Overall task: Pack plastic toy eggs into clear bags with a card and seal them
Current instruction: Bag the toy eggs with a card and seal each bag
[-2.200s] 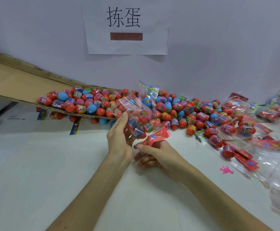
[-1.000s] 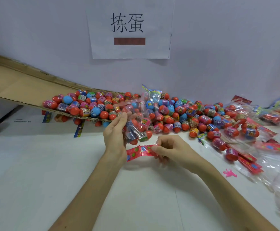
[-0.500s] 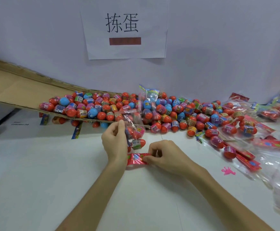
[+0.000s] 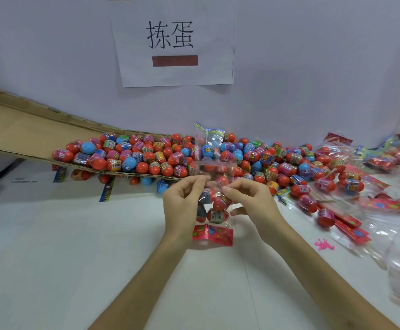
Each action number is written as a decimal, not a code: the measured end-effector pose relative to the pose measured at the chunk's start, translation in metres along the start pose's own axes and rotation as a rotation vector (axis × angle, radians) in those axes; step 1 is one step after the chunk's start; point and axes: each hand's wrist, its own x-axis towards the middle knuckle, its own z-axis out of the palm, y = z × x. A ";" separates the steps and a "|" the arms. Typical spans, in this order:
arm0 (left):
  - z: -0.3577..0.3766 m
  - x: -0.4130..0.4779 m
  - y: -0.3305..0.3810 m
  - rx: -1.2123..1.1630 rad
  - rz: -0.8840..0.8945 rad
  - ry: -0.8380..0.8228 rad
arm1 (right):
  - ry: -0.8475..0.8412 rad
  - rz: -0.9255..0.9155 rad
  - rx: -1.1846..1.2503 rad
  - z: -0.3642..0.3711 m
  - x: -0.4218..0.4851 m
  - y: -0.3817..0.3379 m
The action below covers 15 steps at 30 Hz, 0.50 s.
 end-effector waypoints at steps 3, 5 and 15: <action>-0.002 0.002 0.002 -0.066 -0.032 -0.044 | -0.006 -0.009 0.010 -0.001 0.000 -0.005; -0.002 0.002 0.002 -0.065 -0.027 -0.077 | 0.021 -0.037 0.047 -0.003 -0.001 -0.009; 0.002 0.001 0.000 -0.164 -0.215 -0.073 | 0.181 -0.067 0.037 -0.013 0.000 -0.016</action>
